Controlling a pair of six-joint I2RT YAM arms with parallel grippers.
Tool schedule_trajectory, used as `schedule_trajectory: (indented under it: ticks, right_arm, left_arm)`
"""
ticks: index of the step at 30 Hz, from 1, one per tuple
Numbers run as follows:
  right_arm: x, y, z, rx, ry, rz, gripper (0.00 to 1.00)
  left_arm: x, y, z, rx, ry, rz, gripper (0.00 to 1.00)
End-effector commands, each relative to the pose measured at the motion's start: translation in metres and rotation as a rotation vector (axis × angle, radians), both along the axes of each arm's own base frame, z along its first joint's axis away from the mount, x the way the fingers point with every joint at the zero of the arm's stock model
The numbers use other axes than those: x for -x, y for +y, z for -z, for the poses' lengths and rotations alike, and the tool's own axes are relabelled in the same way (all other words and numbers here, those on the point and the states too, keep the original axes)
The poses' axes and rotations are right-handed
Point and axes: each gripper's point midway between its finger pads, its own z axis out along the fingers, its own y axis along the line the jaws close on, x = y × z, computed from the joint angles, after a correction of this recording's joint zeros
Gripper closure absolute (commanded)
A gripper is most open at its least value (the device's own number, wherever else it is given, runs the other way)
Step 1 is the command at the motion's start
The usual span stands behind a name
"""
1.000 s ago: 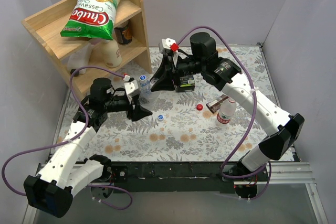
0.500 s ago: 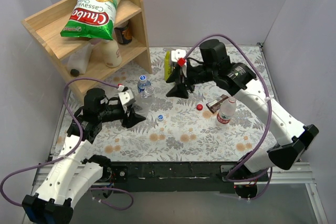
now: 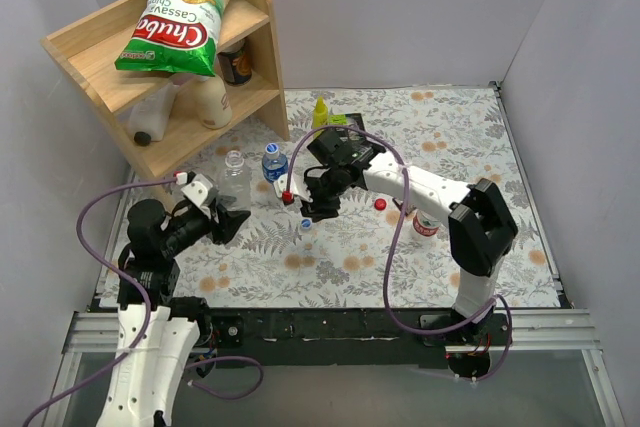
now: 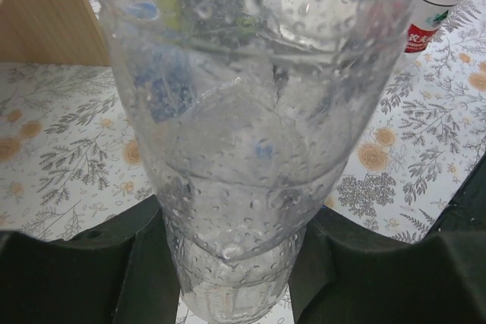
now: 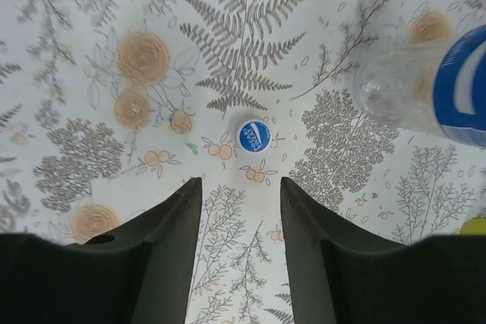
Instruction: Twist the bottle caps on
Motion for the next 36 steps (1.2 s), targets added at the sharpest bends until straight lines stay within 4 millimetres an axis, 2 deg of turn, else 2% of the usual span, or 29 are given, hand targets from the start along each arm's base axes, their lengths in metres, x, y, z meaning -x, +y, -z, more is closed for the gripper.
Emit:
schedule_trajectory:
  ticks: [1, 2, 4, 5, 10, 13, 20, 26, 27, 30, 33, 34, 36]
  right_arm:
    - [-0.025, 0.005, 0.026, 0.046, -0.165, -0.101, 0.46]
    - [-0.028, 0.007, 0.043, 0.073, -0.141, -0.103, 0.46]
    - [-0.036, 0.016, 0.047, 0.079, -0.137, -0.105, 0.39]
    - [-0.035, 0.017, 0.059, 0.098, -0.116, -0.118, 0.39]
    - [-0.030, 0.024, 0.084, 0.125, -0.122, -0.192, 0.38]
    - [-0.028, 0.028, 0.089, 0.131, -0.118, -0.208, 0.38]
    - [-0.026, 0.030, 0.103, 0.166, -0.080, -0.233, 0.46]
    - [-0.019, 0.020, 0.110, 0.211, -0.039, -0.259, 0.57]
    - [-0.017, 0.019, 0.111, 0.215, -0.032, -0.260, 0.62]
    - [-0.014, 0.014, 0.106, 0.230, -0.022, -0.252, 0.70]
    - [-0.003, 0.004, 0.081, 0.206, 0.013, -0.204, 0.75]
    - [0.000, 0.004, 0.050, 0.151, -0.011, -0.186, 0.75]
    - [0.018, 0.000, 0.017, 0.090, 0.049, -0.137, 0.76]
  left_arm:
    - [-0.003, 0.008, -0.009, 0.033, -0.033, -0.052, 1.00]
    - [-0.006, 0.015, -0.008, 0.035, -0.035, -0.088, 1.00]
    - [-0.009, 0.024, -0.004, 0.043, -0.022, -0.136, 1.00]
    - [-0.008, 0.025, -0.003, 0.046, -0.024, -0.138, 1.00]
    - [-0.012, 0.029, -0.002, 0.046, -0.009, -0.154, 1.00]
    - [-0.013, 0.030, 0.002, 0.036, -0.002, -0.149, 1.00]
    - [-0.019, 0.031, 0.006, 0.021, -0.004, -0.144, 1.00]
    - [-0.021, 0.031, 0.009, 0.010, -0.003, -0.136, 1.00]
    - [-0.022, 0.031, 0.009, 0.003, -0.010, -0.130, 1.00]
    - [-0.019, 0.029, 0.015, -0.018, -0.010, -0.096, 1.00]
    - [-0.007, 0.015, 0.028, -0.070, -0.032, 0.056, 1.00]
    - [-0.002, 0.008, 0.030, -0.090, -0.065, 0.133, 1.00]
    - [0.004, -0.001, 0.044, -0.092, -0.056, 0.226, 1.00]
